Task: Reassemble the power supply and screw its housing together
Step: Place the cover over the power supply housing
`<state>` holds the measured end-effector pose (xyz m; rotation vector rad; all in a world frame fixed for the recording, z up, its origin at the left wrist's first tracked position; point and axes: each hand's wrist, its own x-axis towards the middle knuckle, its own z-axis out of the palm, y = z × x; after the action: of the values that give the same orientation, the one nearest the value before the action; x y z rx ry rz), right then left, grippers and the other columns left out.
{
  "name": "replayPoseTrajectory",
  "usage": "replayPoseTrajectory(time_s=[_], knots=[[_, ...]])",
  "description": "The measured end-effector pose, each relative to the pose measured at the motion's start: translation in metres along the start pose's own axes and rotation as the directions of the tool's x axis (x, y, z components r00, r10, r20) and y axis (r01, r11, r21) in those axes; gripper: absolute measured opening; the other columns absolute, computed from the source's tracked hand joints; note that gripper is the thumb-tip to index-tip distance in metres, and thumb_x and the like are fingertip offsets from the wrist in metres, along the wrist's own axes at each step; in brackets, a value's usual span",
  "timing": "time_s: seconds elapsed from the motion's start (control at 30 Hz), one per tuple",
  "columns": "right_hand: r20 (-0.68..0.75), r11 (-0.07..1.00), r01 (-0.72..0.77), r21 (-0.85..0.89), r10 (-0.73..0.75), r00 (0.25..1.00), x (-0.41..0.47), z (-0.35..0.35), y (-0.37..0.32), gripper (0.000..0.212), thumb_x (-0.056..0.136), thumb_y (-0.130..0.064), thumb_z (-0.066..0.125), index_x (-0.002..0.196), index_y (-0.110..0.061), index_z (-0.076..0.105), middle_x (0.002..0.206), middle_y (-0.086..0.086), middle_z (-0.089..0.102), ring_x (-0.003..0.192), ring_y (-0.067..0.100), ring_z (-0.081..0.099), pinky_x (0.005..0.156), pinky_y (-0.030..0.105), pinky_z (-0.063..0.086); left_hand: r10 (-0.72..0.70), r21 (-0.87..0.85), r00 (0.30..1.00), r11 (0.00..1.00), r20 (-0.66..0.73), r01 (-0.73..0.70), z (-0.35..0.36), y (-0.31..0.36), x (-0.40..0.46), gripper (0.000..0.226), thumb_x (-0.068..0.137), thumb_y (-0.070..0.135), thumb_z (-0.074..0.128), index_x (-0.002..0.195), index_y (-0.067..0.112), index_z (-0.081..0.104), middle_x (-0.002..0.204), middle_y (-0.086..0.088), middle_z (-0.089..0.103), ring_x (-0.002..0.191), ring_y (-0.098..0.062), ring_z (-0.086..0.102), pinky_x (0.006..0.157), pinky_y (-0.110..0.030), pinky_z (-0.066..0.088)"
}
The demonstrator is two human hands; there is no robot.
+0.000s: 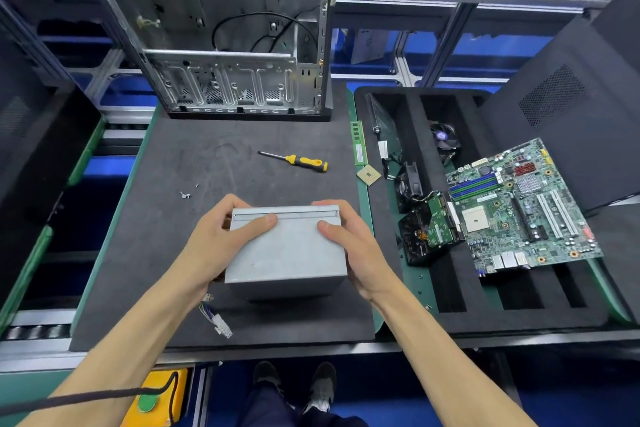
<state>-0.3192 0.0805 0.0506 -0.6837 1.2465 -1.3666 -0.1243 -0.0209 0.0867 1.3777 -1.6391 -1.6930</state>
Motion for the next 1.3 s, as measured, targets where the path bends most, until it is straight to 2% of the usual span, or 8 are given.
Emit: replayPoseTrajectory(time_s=[0.1,0.27,0.37,0.5,0.63,0.77,1.0,1.3], knots=[[-0.005,1.000,0.010,-0.015,-0.010,1.000,0.001,0.001,0.000,0.028,0.086,-0.026,0.064,0.113,-0.023,0.064,0.106,-0.003,0.068,0.098,0.015,0.064,0.080,0.030,0.050,0.216,0.385,0.976,0.901,0.001,-0.200,-0.003,0.009,-0.005,0.028,0.080,0.056,0.074,0.096,0.035,0.066,0.093,0.020,0.069,0.086,0.004,0.063,0.075,-0.017,0.047],[-0.003,0.999,0.028,-0.046,-0.028,1.000,0.003,0.000,0.000,0.025,0.086,-0.028,0.064,0.111,-0.022,0.063,0.108,0.001,0.066,0.100,0.018,0.061,0.084,0.037,0.046,0.223,0.783,0.890,0.422,0.397,-0.456,-0.015,0.022,-0.015,0.123,0.051,0.095,0.058,0.153,0.032,0.029,0.138,0.025,0.033,0.135,-0.002,0.026,0.112,-0.020,0.012],[0.000,0.998,0.019,-0.067,-0.019,1.000,0.004,-0.001,-0.001,0.024,0.086,-0.029,0.063,0.109,-0.023,0.064,0.106,0.000,0.066,0.097,0.017,0.061,0.082,0.034,0.046,0.317,0.795,0.845,0.309,0.431,-0.522,-0.017,0.021,-0.013,0.115,0.057,0.075,0.078,0.151,0.025,0.036,0.135,0.015,0.045,0.127,-0.008,0.037,0.110,-0.017,0.015],[0.041,0.990,-0.012,-0.137,0.018,0.999,0.005,-0.005,-0.007,0.022,0.088,-0.034,0.062,0.109,-0.027,0.063,0.100,-0.009,0.067,0.092,0.008,0.062,0.075,0.023,0.048,0.385,0.789,0.823,0.296,0.418,-0.539,-0.018,0.023,-0.005,0.099,0.054,0.072,0.082,0.137,0.028,0.050,0.120,0.015,0.054,0.110,-0.010,0.050,0.095,-0.030,0.040],[0.078,0.978,-0.025,-0.207,0.042,0.996,0.007,-0.011,-0.013,0.023,0.090,-0.036,0.063,0.112,-0.030,0.062,0.104,-0.010,0.070,0.098,0.007,0.065,0.079,0.020,0.050,0.319,0.771,0.841,0.349,0.437,-0.533,-0.024,0.018,-0.001,0.112,0.049,0.083,0.072,0.143,0.030,0.041,0.127,0.018,0.048,0.114,-0.007,0.047,0.098,-0.030,0.040],[0.084,0.977,-0.019,-0.210,0.038,0.996,0.008,-0.014,-0.011,0.023,0.090,-0.036,0.064,0.112,-0.031,0.063,0.104,-0.010,0.072,0.100,0.007,0.066,0.080,0.020,0.050,0.197,0.634,0.910,0.663,0.365,-0.398,-0.038,0.006,-0.003,0.118,0.042,0.073,0.085,0.143,0.043,0.031,0.132,0.036,0.037,0.123,0.016,0.037,0.099,-0.017,0.036],[0.078,0.973,0.010,-0.230,0.008,0.997,0.007,-0.012,-0.005,0.027,0.091,-0.043,0.062,0.115,-0.031,0.061,0.104,-0.013,0.071,0.100,0.005,0.066,0.079,0.017,0.050,0.352,0.575,0.884,0.671,0.308,-0.468,-0.038,-0.002,-0.004,0.089,0.048,0.046,0.098,0.123,0.047,0.049,0.117,0.033,0.054,0.116,0.012,0.048,0.089,0.003,0.031],[0.251,0.909,0.083,-0.408,0.025,0.968,-0.004,-0.031,0.021,0.123,0.070,-0.053,0.086,0.162,-0.028,0.009,0.157,-0.033,0.028,0.141,-0.015,0.029,0.105,0.004,0.031,0.281,0.521,0.935,0.777,0.215,-0.353,-0.037,0.011,0.008,0.084,0.042,0.062,0.090,0.118,0.046,0.057,0.114,0.028,0.062,0.109,0.006,0.059,0.094,-0.012,0.043]])
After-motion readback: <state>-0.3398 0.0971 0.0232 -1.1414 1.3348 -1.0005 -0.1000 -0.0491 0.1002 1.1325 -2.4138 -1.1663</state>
